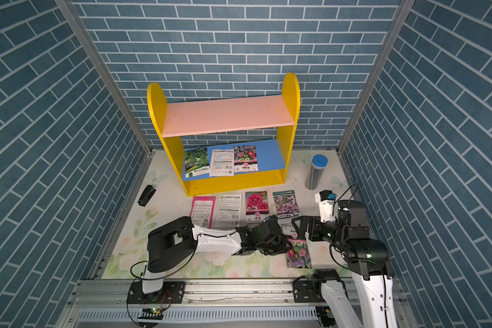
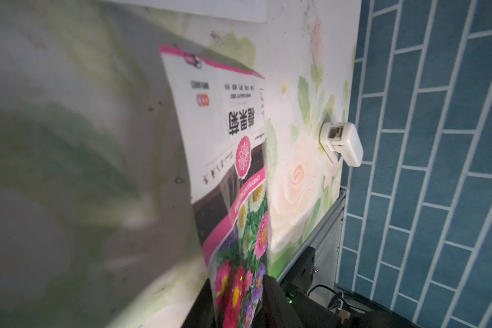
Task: Take the seed bag off the shelf
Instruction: Place the seed packet at the center of the board.
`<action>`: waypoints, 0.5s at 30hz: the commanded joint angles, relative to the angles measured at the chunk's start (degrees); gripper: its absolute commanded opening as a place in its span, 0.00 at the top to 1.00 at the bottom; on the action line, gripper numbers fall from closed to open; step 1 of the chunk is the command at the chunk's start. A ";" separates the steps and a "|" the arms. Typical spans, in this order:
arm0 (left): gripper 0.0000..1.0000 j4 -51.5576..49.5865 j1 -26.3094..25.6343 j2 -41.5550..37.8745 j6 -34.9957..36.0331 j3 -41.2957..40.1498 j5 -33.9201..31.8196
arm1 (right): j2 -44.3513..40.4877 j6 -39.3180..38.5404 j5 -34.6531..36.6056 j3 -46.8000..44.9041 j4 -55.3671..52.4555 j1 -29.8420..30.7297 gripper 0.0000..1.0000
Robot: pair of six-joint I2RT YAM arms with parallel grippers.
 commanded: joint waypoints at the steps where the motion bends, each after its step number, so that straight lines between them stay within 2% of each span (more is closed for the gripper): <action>1: 0.58 -5.11 -0.37 0.05 2.18 1.29 -1.76 | -0.50 0.21 1.02 0.03 -0.57 0.24 0.00; 5: 0.54 -6.93 -0.11 -2.15 3.15 -0.40 -3.24 | -0.50 0.05 0.22 0.53 -0.04 0.24 0.00; 10: 0.44 -10.74 0.16 -6.10 7.19 -1.04 -5.72 | -1.29 -0.27 -4.08 0.30 2.86 0.24 0.00; 15: 0.14 -15.31 1.18 -11.79 11.99 -1.68 -9.21 | -2.60 -0.73 -7.32 -1.30 8.72 0.24 0.00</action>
